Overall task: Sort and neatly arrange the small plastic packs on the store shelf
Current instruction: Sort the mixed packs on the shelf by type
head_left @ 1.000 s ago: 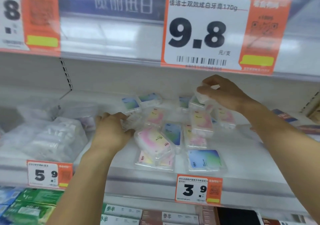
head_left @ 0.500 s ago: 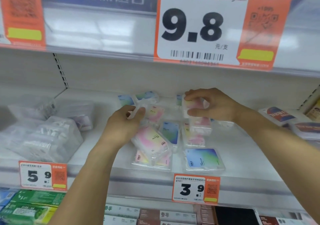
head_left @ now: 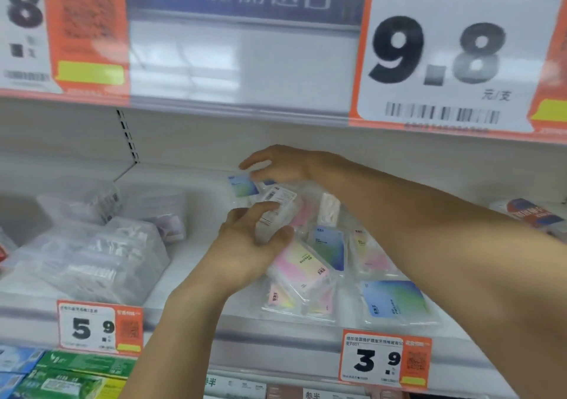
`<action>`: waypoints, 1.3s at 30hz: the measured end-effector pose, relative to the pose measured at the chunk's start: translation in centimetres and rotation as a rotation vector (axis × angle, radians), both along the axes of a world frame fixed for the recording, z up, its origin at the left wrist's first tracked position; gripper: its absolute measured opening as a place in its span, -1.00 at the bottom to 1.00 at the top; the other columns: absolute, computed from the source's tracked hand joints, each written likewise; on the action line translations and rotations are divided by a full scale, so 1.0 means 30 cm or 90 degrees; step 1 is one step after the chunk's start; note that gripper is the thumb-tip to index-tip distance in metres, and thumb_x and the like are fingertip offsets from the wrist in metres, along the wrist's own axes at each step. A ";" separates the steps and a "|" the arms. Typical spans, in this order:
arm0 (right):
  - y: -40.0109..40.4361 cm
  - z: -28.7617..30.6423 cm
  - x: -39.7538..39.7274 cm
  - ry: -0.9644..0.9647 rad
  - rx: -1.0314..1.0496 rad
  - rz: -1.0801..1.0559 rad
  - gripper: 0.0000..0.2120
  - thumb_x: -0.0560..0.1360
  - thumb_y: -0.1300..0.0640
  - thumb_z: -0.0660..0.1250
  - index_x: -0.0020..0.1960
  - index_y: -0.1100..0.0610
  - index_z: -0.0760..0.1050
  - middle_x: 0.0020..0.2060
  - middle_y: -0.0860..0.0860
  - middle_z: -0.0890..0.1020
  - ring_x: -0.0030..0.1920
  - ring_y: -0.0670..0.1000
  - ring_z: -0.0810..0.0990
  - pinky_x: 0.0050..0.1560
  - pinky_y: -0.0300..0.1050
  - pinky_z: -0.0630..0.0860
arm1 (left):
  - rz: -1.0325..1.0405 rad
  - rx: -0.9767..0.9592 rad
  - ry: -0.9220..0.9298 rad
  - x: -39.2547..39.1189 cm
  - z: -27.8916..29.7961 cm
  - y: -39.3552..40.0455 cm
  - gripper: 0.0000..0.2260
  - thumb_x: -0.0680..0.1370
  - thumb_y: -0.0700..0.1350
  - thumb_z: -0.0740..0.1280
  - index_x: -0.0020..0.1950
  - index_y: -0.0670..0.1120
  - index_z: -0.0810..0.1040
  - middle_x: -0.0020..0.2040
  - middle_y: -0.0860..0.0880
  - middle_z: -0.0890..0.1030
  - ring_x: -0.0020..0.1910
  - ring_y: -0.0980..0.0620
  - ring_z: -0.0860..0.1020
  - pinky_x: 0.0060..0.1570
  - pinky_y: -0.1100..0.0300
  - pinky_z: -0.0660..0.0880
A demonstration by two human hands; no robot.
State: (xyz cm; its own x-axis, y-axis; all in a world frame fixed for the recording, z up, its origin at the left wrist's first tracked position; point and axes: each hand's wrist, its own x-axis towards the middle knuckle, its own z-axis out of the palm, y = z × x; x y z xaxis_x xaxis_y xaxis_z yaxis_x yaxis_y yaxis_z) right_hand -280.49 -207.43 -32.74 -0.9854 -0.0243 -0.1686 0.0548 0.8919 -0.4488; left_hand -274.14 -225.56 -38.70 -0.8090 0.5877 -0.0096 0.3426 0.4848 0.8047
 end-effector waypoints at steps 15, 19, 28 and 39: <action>0.228 0.049 0.158 -0.041 0.079 -0.215 -0.46 0.62 -0.28 -0.02 0.29 0.00 0.56 0.32 0.06 0.51 0.23 0.11 0.49 0.27 -0.01 0.37 | -0.060 -0.005 -0.049 0.031 0.018 0.012 -0.48 0.51 0.25 0.27 0.46 0.32 0.24 0.32 0.16 0.25 0.15 0.08 0.50 0.11 0.29 0.35; 0.406 0.059 0.335 0.094 0.183 -0.366 -0.47 0.46 -0.37 0.22 0.25 -0.06 0.54 0.29 0.03 0.52 0.30 0.16 0.52 0.34 0.06 0.39 | -0.055 -0.014 -0.027 0.045 0.010 0.042 -0.47 0.50 0.27 0.26 0.46 0.30 0.26 0.34 0.12 0.23 0.14 0.04 0.53 0.17 0.24 0.41; 0.398 -0.073 0.560 0.044 -0.108 -0.375 -0.41 0.51 -0.21 0.34 0.49 -0.12 0.31 0.40 -0.03 0.42 0.27 0.00 0.48 0.25 -0.13 0.40 | -0.034 0.028 -0.020 0.113 -0.001 0.128 -0.52 0.52 0.24 0.27 0.43 0.29 0.31 0.34 0.08 0.22 0.23 0.01 0.49 0.20 0.10 0.51; 0.126 -0.129 0.894 0.131 -0.115 -0.415 -0.23 0.41 -0.16 0.48 0.53 -0.17 0.22 0.43 -0.10 0.39 0.39 -0.01 0.42 0.29 -0.14 0.39 | -0.017 -0.170 0.035 0.172 0.055 0.068 -0.35 0.47 0.34 0.22 0.51 0.28 0.07 0.19 -0.07 0.49 0.08 -0.04 0.54 -0.03 0.16 0.42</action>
